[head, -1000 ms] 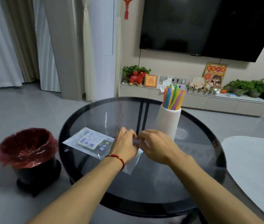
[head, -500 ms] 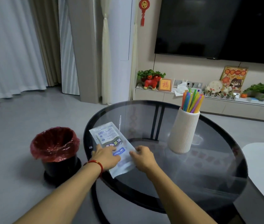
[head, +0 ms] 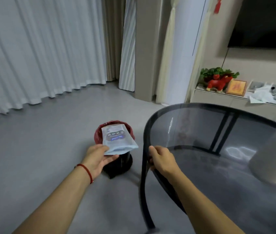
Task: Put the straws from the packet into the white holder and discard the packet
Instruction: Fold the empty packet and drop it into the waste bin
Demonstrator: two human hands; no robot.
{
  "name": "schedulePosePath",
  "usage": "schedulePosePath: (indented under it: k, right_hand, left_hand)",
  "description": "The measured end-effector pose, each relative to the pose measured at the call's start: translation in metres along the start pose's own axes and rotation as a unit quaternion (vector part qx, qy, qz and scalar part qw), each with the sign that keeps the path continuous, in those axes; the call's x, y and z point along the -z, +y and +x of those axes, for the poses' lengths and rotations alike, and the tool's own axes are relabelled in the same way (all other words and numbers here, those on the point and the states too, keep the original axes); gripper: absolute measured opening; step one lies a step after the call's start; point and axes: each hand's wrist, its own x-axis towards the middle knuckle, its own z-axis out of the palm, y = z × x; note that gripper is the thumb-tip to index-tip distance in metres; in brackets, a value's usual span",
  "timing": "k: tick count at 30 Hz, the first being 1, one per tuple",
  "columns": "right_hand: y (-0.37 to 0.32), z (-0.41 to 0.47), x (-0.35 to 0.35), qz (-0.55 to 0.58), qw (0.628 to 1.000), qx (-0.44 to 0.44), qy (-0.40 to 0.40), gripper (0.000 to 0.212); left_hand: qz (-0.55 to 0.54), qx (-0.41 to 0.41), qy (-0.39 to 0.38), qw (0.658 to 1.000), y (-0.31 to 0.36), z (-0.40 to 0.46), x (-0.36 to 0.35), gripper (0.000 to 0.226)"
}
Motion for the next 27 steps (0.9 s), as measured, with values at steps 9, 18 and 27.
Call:
schedulePosePath:
  k: [9,18,27]
  right_hand:
    - [0.033,0.003,-0.001,-0.080,0.987,0.123,0.070,0.019]
    - [0.034,0.005,0.003,-0.068,0.988,0.127,0.063,0.019]
    - [0.032,-0.037,0.031,-0.008,0.996,0.088,-0.011,0.022]
  left_hand:
    - [0.025,0.047,0.018,0.998,0.019,0.112,-0.003,0.035]
    - [-0.002,0.048,0.077,0.996,-0.009,0.117,0.005,0.045]
    - [0.170,-0.170,-0.066,0.968,-0.011,-0.104,0.005,0.030]
